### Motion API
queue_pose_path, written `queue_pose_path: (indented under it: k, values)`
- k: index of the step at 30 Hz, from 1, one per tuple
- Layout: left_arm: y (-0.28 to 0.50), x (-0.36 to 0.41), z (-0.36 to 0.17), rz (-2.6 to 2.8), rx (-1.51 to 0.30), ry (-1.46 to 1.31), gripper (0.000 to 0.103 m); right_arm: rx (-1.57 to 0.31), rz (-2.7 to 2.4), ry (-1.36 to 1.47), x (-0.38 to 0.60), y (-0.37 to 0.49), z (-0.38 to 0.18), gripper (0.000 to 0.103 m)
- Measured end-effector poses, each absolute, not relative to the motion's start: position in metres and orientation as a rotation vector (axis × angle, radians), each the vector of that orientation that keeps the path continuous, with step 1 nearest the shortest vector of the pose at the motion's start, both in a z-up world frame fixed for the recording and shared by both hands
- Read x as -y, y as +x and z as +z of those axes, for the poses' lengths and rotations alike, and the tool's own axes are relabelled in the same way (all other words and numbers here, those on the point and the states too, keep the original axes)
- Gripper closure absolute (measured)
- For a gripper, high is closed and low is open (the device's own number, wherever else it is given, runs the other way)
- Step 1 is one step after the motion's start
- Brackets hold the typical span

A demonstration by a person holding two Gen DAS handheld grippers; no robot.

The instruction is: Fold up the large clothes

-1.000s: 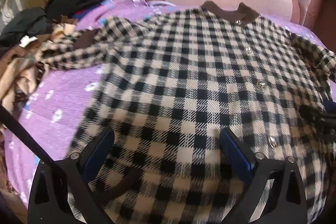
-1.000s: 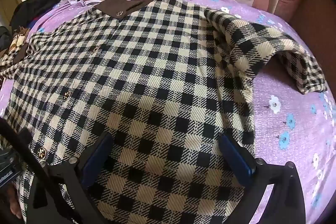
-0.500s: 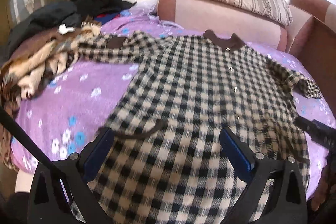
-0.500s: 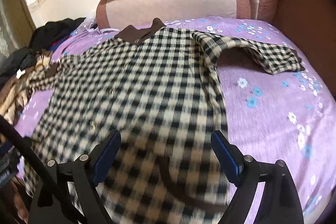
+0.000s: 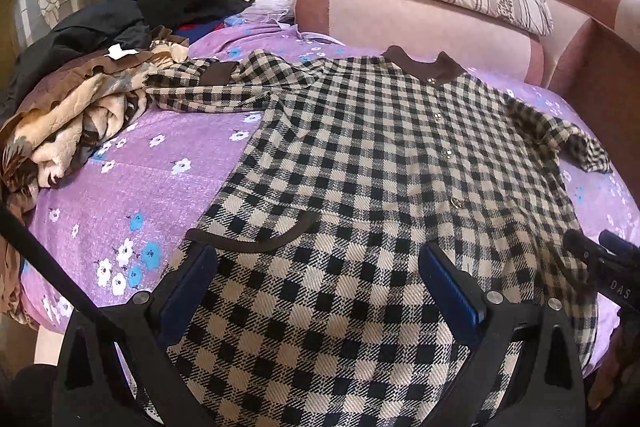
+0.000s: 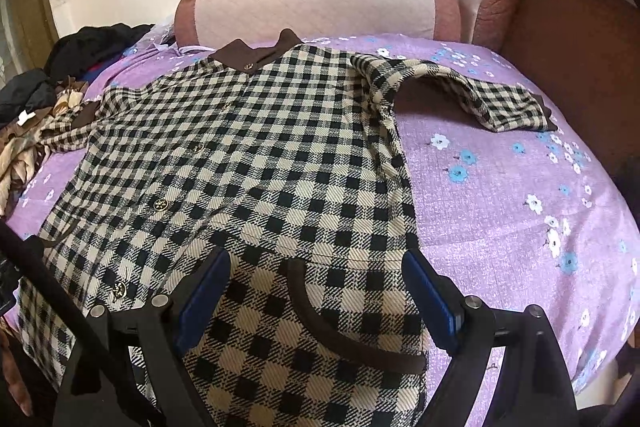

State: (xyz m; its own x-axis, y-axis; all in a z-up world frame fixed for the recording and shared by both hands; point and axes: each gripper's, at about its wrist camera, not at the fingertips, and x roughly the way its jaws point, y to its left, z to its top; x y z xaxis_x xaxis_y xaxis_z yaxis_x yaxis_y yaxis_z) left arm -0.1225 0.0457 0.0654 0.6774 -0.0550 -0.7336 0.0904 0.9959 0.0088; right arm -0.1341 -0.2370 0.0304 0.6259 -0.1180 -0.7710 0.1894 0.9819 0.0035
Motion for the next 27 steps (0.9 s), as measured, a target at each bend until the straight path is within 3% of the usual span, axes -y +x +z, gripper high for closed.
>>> queue_pose_path:
  k: [17,22,27]
  values:
    - [-0.123,-0.033,0.058,-0.111,-0.836,0.079,0.003,-0.896,-0.173,0.148,0.258,-0.12,0.029,0.012]
    - [-0.123,-0.033,0.057,-0.132,-0.824,0.064,0.003,-0.872,-0.287,0.271,0.351,-0.092,0.055,0.012]
    - [-0.117,-0.027,0.05,-0.145,-0.824,0.059,0.003,-0.908,-0.48,0.407,0.465,-0.06,0.035,0.012]
